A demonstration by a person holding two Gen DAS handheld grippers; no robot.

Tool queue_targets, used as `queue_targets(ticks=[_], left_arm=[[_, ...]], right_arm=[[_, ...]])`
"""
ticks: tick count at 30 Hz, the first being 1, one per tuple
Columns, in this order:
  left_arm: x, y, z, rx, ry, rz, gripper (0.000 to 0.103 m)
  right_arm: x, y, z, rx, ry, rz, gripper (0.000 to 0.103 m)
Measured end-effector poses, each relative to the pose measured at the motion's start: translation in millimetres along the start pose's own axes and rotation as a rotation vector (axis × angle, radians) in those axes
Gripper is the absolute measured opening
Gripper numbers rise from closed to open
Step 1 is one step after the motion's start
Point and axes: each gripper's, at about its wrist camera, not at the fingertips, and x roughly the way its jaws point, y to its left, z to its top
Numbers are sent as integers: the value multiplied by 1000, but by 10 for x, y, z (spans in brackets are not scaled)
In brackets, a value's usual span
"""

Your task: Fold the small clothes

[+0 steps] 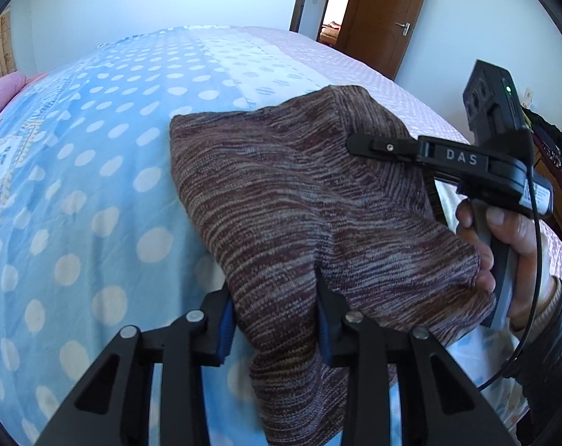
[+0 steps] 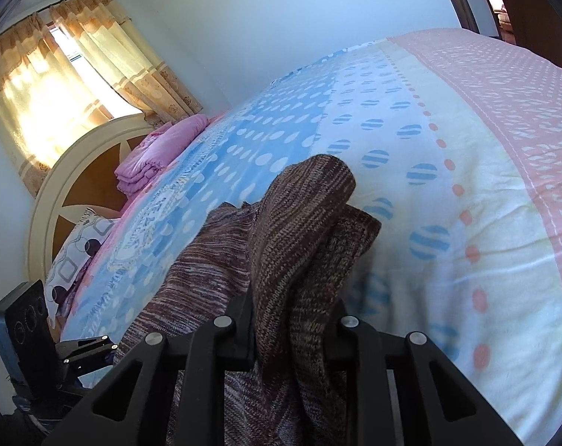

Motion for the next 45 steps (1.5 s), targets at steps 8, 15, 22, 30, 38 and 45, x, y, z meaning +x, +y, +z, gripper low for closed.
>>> queue_targets(ticks=[8,15,22,30,38,45], left_arm=[[-423,131,-199,-10,-18,22,36],[-809,365,-385,-40,-57,56,36],[-1113,650,-592,-82,-87,102,36],[-1333,909,-804,-123,-110,140,36],[-1541,1121,-954,-153,-138,173,36],[-1701,1278,-1113,-178,-150,208,36]], right_arm=[[-124,450,-165,-12,-18,82,23],[-76,922,-269,-47,-15,137,23],[103,1382,-381,-81,10,190,23],[344,1812,-457,-110,44,246,23],[548,2155,-483,-135,73,286,23],[712,2492,-471,-187,106,316,23]])
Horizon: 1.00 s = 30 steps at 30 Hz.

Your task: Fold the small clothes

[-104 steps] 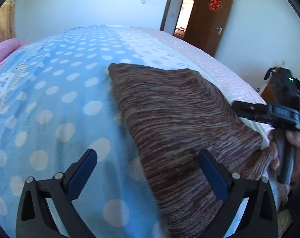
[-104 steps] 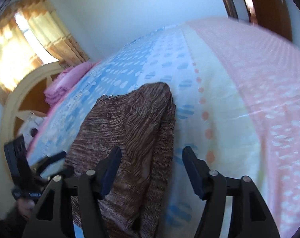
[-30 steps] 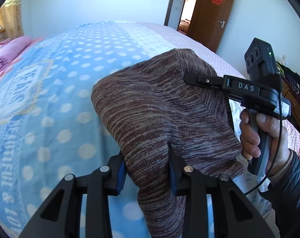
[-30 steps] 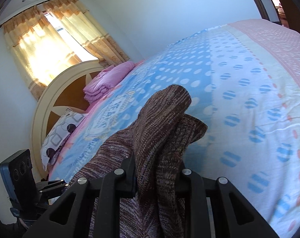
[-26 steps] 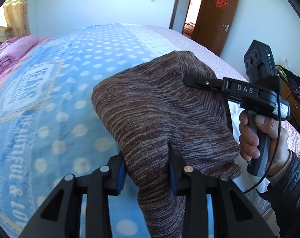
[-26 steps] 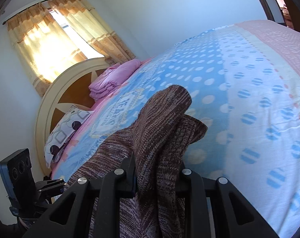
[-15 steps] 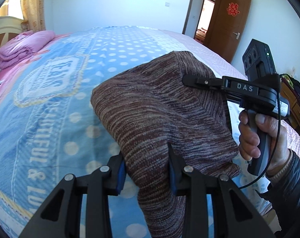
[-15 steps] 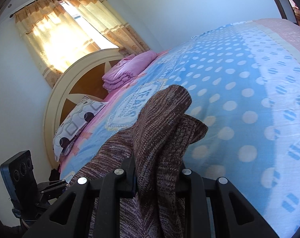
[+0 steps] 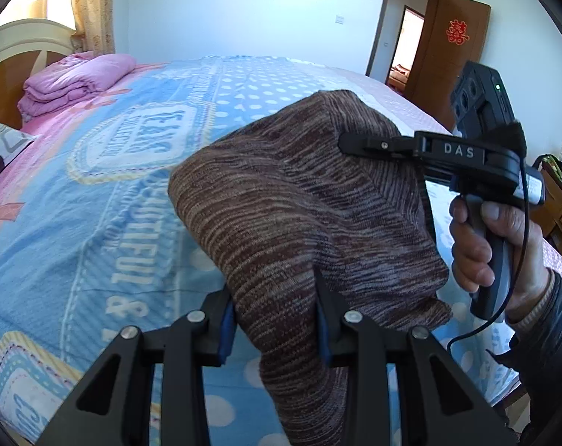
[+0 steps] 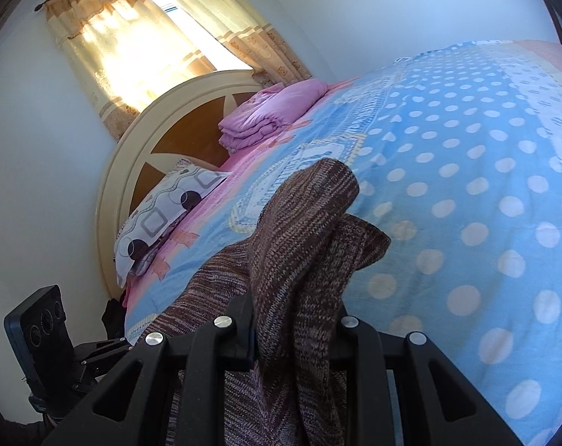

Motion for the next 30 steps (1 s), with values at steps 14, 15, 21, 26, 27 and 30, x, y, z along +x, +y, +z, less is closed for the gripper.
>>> queue_targets(ticks=[14,15,21,26,27,30], left_arm=[[-252,349,-120,-42,-42,56,36],[-244,376,-133,-46,-39,61,36],[-98,564,-244,-77,4,77,36],[-27,676,-349,-91,34,85,36],[-23,695,-367,-95,37,85,36],[5,748,-426,-103,50,82,36]], right_arm=[[554,399,98,-45,66,68,23],[607,414,102,-47,77,71,23],[914,430,61,-40,140,68,23],[1152,454,-9,-37,184,65,23],[1182,455,-24,-35,189,65,23],[1284,450,-80,-30,205,60,23]])
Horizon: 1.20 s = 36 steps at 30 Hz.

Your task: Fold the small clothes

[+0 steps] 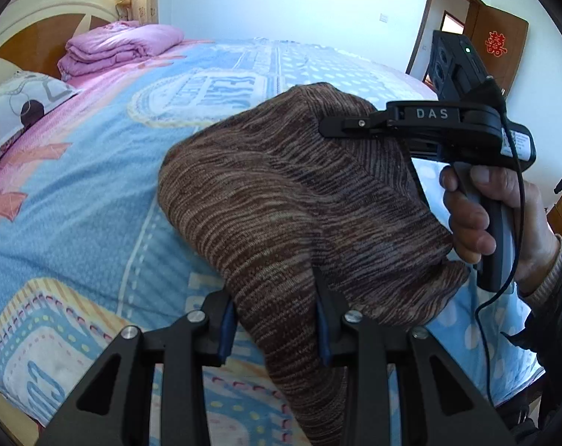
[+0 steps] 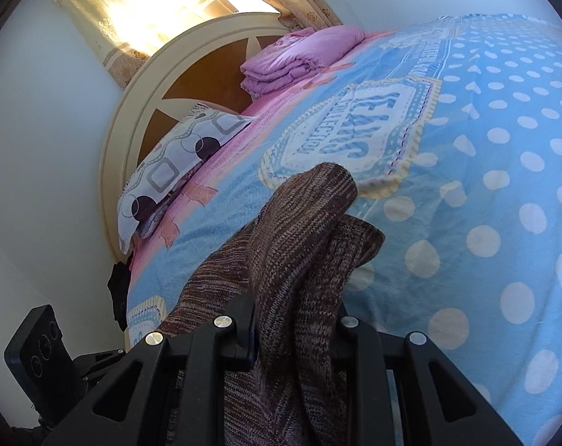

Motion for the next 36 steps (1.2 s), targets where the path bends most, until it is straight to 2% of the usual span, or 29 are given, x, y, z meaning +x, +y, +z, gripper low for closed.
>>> queue_targets(ticks=[7,14,21,25,28,31,33,35,36], left_arm=[[144,50,-80,-16,29,-6,36],[196,-20,-126,-5,16,13,38],[205,-56,-181,-13,6,17,46],[236,-13,-172,-20,4,39,55],[231,12,-165,-15,4,50,57],[172,-15,-162,4,0,67,57],[93,-53,-152,26,-15,92,58],[1,-68,-133,35,-37,100,63],[-51,-64,-119,38,-54,102,70]], right_arm=[[165,-110,-36,29,22,-24,23],[316,-206,-74,42,33,-89,23],[333,-274,-93,62,37,-102,25],[319,-232,-112,40,53,-140,30],[294,-191,-142,12,57,-165,32],[250,-190,-167,1,54,-195,44],[206,-219,-183,14,57,-202,46],[122,-215,-210,19,59,-214,50],[41,-207,-240,14,51,-221,51]])
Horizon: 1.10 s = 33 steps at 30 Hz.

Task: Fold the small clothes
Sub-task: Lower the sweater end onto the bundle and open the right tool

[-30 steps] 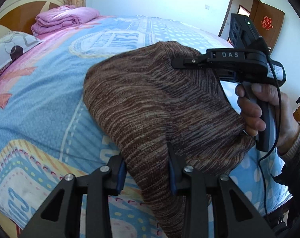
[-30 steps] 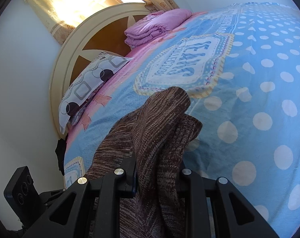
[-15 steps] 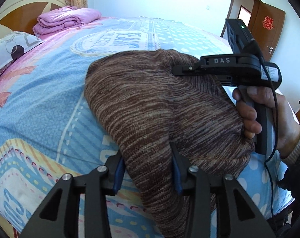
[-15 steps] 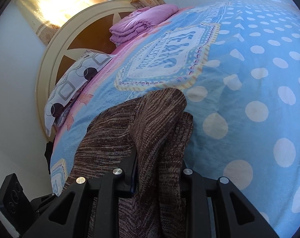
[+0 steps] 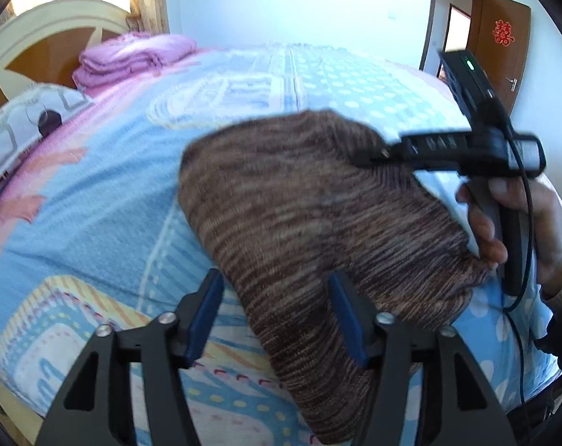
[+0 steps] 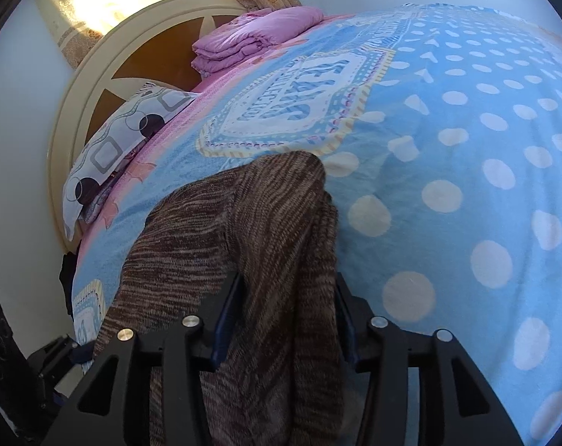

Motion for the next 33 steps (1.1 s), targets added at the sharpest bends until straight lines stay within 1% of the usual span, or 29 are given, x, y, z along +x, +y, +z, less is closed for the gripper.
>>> queue_targets(ticks=[1,3,4,6,7,8,9,10,12,13,14,15,16,17,19,21,23,25,29,30,33], left_arm=[[-46,17,20,-3,-21,8,80],[-77,66,61,-20,-62,45,86],[-50,92,80,-26,-66,65,86],[67,162,95,-38,-52,106,86],[136,199,82,-48,-40,121,87],[175,217,72,-56,-37,122,88],[211,230,41,-60,-36,120,91],[236,243,17,-67,-36,134,95],[216,249,-14,-99,-59,126,95],[208,216,-25,-104,-56,100,96],[226,176,-25,-97,-45,88,96],[228,128,-23,-86,-37,84,98],[241,59,-34,-59,-32,82,100],[258,-5,-51,-29,-31,93,101],[315,-95,-105,14,-31,132,103],[308,-58,-133,-14,-42,119,103],[291,-12,-136,-36,-18,104,103],[200,22,-172,-47,-7,109,103],[-62,57,-264,-60,0,103,103],[-161,66,-267,-69,-8,101,103],[-582,62,-182,-90,-90,118,103]], right_arm=[[-83,-14,-38,7,-11,-12,51],[-286,-57,-159,36,-40,4,51],[-376,-65,-219,44,-56,14,51],[-584,-21,-372,28,-98,-2,52],[-671,15,-457,22,-109,2,53],[-731,56,-525,18,-119,22,56],[-763,84,-584,14,-124,36,57],[-768,118,-634,5,-114,33,57],[-688,214,-753,-34,-63,-26,57],[-631,243,-813,-65,-53,-103,57],[-583,245,-865,-84,-46,-176,54],[-549,219,-906,-84,-42,-209,48],[-528,169,-930,-70,-39,-206,44],[-535,124,-953,-64,-50,-200,44],[-523,110,-971,-88,-52,-216,43],[-549,92,-966,-68,-54,-230,43],[-605,96,-1011,-55,-67,-243,43],[-660,89,-1087,-50,-79,-255,43],[-822,65,-1165,-4,-101,-239,45],[-903,108,-1187,-8,-116,-246,45],[-1214,347,-1248,-63,-185,-267,47]])
